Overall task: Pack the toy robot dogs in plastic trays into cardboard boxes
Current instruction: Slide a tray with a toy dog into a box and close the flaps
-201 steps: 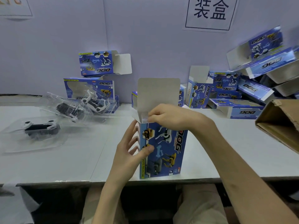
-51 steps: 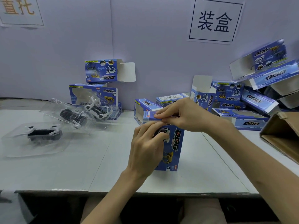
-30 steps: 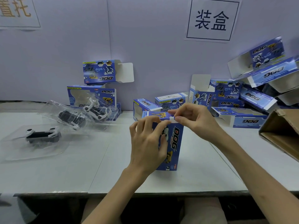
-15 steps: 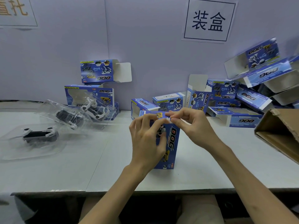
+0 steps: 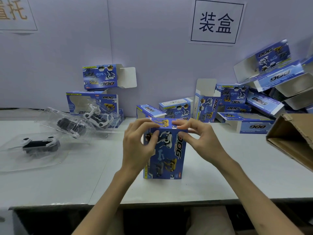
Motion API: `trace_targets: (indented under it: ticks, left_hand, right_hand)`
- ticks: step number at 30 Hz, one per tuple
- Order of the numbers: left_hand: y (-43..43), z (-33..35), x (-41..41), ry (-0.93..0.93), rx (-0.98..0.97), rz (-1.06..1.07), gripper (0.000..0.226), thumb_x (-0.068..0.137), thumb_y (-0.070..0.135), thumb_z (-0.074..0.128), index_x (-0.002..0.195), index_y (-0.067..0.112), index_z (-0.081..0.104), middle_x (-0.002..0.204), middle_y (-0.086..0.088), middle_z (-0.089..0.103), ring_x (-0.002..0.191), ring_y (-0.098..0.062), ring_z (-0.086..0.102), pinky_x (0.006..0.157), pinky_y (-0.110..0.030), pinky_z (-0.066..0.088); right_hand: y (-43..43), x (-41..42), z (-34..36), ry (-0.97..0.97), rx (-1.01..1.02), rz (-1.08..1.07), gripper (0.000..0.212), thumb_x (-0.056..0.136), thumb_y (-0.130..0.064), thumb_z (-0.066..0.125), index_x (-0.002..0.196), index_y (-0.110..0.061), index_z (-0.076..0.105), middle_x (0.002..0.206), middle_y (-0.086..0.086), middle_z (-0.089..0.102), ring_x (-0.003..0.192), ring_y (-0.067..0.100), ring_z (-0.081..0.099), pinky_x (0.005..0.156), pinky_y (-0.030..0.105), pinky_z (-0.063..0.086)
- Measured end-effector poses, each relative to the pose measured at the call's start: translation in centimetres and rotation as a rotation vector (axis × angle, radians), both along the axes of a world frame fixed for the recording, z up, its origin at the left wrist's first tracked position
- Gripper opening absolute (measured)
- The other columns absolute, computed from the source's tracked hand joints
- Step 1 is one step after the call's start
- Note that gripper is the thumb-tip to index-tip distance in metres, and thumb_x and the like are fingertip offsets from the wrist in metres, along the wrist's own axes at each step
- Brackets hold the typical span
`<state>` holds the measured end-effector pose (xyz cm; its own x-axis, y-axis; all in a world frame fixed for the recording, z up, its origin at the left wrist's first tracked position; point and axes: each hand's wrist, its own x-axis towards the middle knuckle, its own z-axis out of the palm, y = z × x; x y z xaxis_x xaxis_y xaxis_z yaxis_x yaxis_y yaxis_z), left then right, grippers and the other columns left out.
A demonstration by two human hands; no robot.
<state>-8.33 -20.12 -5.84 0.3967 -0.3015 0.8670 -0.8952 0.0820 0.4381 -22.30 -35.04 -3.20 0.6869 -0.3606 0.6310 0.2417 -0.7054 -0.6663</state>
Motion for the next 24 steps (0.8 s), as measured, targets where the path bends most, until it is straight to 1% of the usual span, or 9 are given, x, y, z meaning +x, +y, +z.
trace_targets:
  ticks: [3, 7, 9, 11, 15, 17, 19, 21, 24]
  left_hand:
    - [0.5, 0.1, 0.7, 0.109, 0.003, -0.096, 0.014, 0.09, 0.009, 0.07, 0.1, 0.019, 0.071, 0.106, 0.006, 0.068, 0.106, -0.014, 0.061, 0.085, -0.027, 0.05]
    - [0.9, 0.2, 1.3, 0.189, 0.019, -0.163, 0.013, 0.091, 0.012, 0.069, 0.1, 0.022, 0.069, 0.109, 0.008, 0.07, 0.11, -0.012, 0.061, 0.085, -0.016, 0.046]
    - [0.9, 0.1, 1.5, 0.188, -0.002, -0.157, 0.011, 0.09, 0.017, 0.069, 0.1, 0.019, 0.07, 0.108, 0.008, 0.071, 0.11, -0.011, 0.061, 0.089, -0.02, 0.046]
    - [0.8, 0.0, 1.6, 0.182, -0.019, -0.127, 0.017, 0.088, 0.027, 0.067, 0.101, 0.017, 0.073, 0.108, 0.011, 0.072, 0.111, -0.01, 0.06, 0.09, -0.027, 0.046]
    - [0.7, -0.1, 1.4, 0.239, -0.041, -0.175, 0.014, 0.088, 0.032, 0.063, 0.097, 0.024, 0.07, 0.109, 0.013, 0.071, 0.112, -0.009, 0.058, 0.085, -0.013, 0.044]
    - [0.6, -0.2, 1.2, 0.287, -0.041, -0.222, 0.009, 0.089, 0.027, 0.063, 0.097, 0.027, 0.067, 0.111, 0.01, 0.071, 0.116, -0.015, 0.058, 0.085, -0.019, 0.049]
    - [0.5, -0.5, 1.1, 0.28, -0.039, -0.212, 0.01, 0.091, 0.024, 0.064, 0.098, 0.031, 0.065, 0.118, 0.007, 0.067, 0.119, -0.016, 0.056, 0.084, -0.014, 0.047]
    - [0.5, -1.0, 1.5, 0.287, 0.006, -0.207, 0.023, 0.088, 0.032, 0.068, 0.109, 0.038, 0.061, 0.134, 0.011, 0.054, 0.12, -0.002, 0.052, 0.084, -0.012, 0.044]
    - [0.8, -2.9, 2.5, 0.469, 0.231, -0.318, 0.078, 0.073, 0.047, 0.077, 0.139, 0.047, 0.035, 0.135, 0.03, 0.042, 0.11, 0.016, 0.049, 0.086, -0.009, 0.043]
  right_hand:
    - [0.0, 0.1, 0.0, 0.004, 0.01, -0.004, 0.018, 0.092, -0.007, 0.068, 0.092, -0.025, 0.065, 0.118, -0.012, 0.071, 0.115, 0.001, 0.062, 0.09, 0.015, 0.05]
    - [0.3, 0.2, -1.1, -0.039, 0.116, 0.028, 0.013, 0.095, -0.007, 0.064, 0.1, -0.019, 0.064, 0.12, -0.009, 0.071, 0.118, 0.006, 0.061, 0.087, 0.013, 0.049]
    - [0.8, 0.5, -1.6, -0.065, 0.139, 0.03, 0.016, 0.094, -0.015, 0.064, 0.109, -0.023, 0.065, 0.122, -0.01, 0.069, 0.117, 0.006, 0.061, 0.085, 0.012, 0.049]
    - [1.2, 1.0, -1.9, -0.122, 0.089, -0.004, 0.022, 0.094, -0.013, 0.064, 0.109, -0.028, 0.068, 0.121, -0.01, 0.067, 0.118, 0.007, 0.059, 0.087, 0.014, 0.05]
    - [2.1, 1.9, -2.2, -0.207, 0.094, -0.065, 0.025, 0.093, -0.008, 0.064, 0.101, -0.032, 0.068, 0.115, -0.009, 0.067, 0.117, 0.01, 0.059, 0.086, 0.022, 0.054]
    - [2.3, 2.0, -2.3, -0.223, 0.088, -0.089, 0.023, 0.094, -0.007, 0.064, 0.1, -0.029, 0.069, 0.114, -0.008, 0.067, 0.115, 0.008, 0.059, 0.086, 0.02, 0.053]
    - [2.5, 2.0, -2.3, -0.234, 0.068, -0.105, 0.021, 0.094, -0.005, 0.064, 0.101, -0.023, 0.07, 0.114, -0.007, 0.066, 0.114, 0.005, 0.058, 0.087, 0.015, 0.05]
    - [2.8, 2.0, -2.4, -0.243, 0.064, -0.118, 0.019, 0.094, -0.003, 0.063, 0.102, -0.019, 0.07, 0.114, -0.007, 0.066, 0.115, 0.002, 0.058, 0.089, 0.013, 0.048]
    - [3.2, 2.0, -2.6, -0.241, 0.123, -0.122, 0.019, 0.094, -0.002, 0.062, 0.101, -0.018, 0.069, 0.117, -0.007, 0.067, 0.121, 0.006, 0.056, 0.099, 0.026, 0.049]
